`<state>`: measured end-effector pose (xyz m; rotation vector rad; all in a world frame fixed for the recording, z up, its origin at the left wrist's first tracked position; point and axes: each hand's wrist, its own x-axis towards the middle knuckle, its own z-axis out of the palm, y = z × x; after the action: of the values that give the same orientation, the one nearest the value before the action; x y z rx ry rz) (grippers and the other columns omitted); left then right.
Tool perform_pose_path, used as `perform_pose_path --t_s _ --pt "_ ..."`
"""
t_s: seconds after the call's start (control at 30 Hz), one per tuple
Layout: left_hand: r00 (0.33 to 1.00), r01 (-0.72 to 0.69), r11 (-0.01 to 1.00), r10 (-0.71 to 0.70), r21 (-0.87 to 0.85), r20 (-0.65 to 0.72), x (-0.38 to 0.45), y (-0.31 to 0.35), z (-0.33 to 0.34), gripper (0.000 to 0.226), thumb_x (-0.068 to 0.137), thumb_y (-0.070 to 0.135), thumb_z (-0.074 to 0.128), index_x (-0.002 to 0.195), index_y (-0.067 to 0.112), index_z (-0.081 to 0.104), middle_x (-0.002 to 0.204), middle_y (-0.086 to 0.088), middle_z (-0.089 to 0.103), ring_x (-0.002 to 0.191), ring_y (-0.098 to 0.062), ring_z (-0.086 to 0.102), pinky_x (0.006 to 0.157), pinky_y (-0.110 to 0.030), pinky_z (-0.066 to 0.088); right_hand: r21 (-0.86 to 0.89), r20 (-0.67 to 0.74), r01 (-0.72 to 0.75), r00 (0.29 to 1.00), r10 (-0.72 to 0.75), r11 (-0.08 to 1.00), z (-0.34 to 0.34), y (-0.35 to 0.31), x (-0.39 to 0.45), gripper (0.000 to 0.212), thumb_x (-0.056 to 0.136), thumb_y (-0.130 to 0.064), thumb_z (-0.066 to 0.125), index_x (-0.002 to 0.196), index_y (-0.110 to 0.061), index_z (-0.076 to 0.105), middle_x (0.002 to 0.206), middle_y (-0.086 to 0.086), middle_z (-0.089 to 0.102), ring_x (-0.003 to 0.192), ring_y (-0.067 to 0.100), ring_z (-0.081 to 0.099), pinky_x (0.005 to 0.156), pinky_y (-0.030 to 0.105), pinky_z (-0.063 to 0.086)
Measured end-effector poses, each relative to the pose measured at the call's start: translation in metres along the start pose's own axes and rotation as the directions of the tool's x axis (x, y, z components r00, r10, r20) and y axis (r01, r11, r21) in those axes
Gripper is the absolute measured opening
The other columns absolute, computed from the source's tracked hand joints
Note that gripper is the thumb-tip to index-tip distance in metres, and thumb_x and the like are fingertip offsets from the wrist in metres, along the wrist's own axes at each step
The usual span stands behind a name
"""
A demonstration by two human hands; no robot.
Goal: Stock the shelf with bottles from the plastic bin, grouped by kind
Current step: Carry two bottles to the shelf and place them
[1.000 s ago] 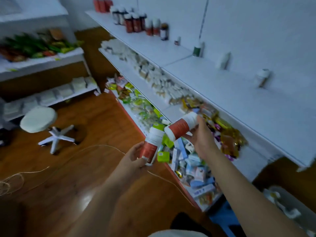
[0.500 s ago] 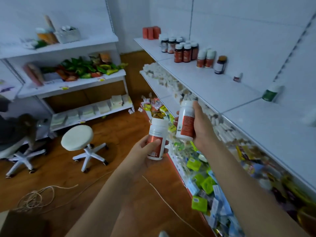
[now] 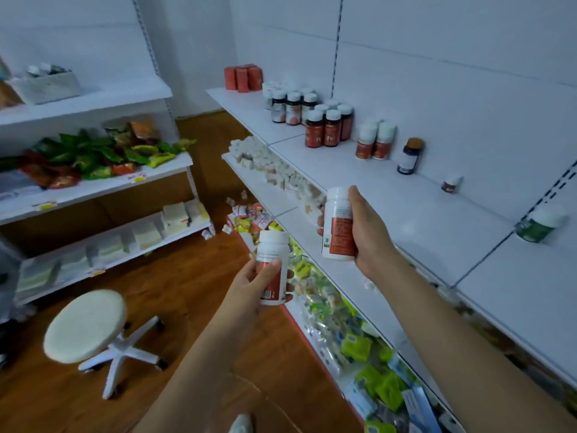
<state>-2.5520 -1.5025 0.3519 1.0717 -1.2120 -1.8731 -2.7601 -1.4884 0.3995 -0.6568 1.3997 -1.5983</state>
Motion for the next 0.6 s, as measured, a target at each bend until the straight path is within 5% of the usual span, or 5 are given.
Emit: perform_pose_path --t_s 0.17,0.4,0.6 --pt "0.988 0.021 0.998 -0.029 0.052 0.152 0.091 0.033 -0.020 0.055 0.079 0.054 0.063 0.121 0.018 0.061 0.102 -0.007 0.073 0.090 -0.024 0.071 0.079 -0.032 0.058 0.000 -0.143 0.005 0.990 -0.005 1.000 0.018 -0.004 0.054 0.047 0.098 -0.055 0.045 0.119 -0.015 0.058 0.088 0.010 0.073 0.071 0.021 0.071 0.069 0.039 0.057" --pt "0.921 0.049 0.987 -0.104 0.155 0.374 0.205 0.076 -0.021 0.052 0.090 0.052 0.053 0.121 0.011 0.061 0.105 -0.012 0.073 0.093 -0.024 0.073 0.088 -0.038 0.057 0.047 -0.420 -0.015 0.907 0.034 0.999 0.024 -0.010 0.115 0.042 0.088 -0.061 0.058 0.115 -0.029 0.058 0.115 0.013 0.066 0.091 0.030 0.068 0.088 0.058 0.055" --pt "0.869 0.016 0.973 -0.128 0.232 0.478 0.283 0.077 -0.004 0.059 0.075 0.060 0.068 0.122 0.023 0.062 0.110 0.000 0.073 0.106 -0.017 0.068 0.102 -0.040 0.047 -0.030 -0.569 -0.026 0.822 0.004 0.999 0.009 0.006 0.150 0.027 0.094 -0.044 0.060 0.107 -0.022 0.052 0.107 0.006 0.063 0.091 0.023 0.067 0.075 0.039 0.056"
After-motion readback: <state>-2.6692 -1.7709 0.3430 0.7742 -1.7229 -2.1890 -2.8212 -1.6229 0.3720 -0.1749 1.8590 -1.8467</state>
